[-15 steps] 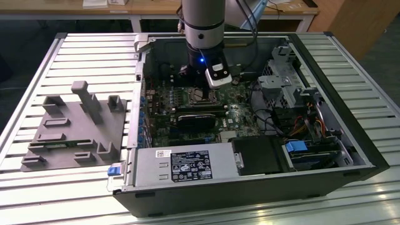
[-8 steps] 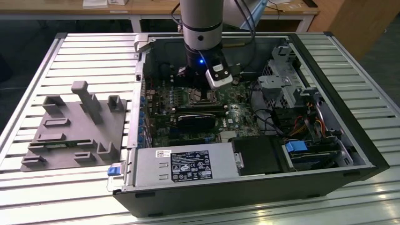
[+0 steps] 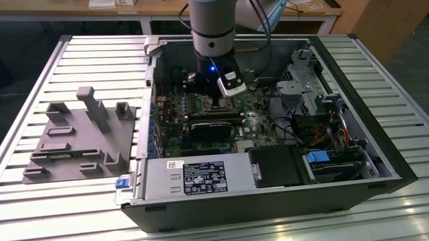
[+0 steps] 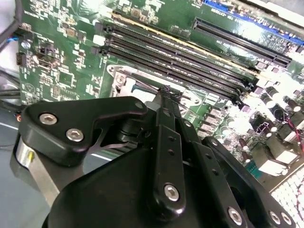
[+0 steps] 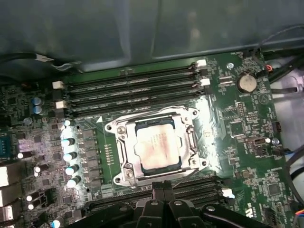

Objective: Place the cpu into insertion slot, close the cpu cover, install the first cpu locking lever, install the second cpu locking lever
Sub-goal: 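Install the second cpu locking lever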

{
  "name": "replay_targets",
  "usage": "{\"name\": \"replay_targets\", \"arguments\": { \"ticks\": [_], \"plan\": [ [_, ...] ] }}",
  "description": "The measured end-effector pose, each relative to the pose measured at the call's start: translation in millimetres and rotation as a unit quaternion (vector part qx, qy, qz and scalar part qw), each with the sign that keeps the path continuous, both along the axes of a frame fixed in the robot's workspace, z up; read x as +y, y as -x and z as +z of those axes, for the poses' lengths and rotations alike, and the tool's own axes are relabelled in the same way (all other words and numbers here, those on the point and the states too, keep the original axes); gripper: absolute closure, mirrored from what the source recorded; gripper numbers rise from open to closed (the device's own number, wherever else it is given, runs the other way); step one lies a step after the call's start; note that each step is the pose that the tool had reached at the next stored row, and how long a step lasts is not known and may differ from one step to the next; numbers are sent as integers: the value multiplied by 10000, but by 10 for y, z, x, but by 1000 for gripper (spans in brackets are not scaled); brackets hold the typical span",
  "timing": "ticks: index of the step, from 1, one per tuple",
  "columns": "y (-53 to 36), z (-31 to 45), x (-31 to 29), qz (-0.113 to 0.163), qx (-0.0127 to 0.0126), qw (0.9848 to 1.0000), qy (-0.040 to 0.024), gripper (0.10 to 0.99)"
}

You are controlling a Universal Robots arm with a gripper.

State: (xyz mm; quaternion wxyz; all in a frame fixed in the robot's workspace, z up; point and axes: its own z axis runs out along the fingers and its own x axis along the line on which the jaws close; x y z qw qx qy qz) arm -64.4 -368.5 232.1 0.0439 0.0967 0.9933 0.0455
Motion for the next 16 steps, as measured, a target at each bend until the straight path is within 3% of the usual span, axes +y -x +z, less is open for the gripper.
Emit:
{"name": "replay_targets", "arguments": {
  "ticks": [10, 16],
  "plan": [
    [80, -48, -112, 45, 0, 9997, -226, 984],
    [113, -86, -192, 53, -1, 9990, -447, 984]
  ]
}}
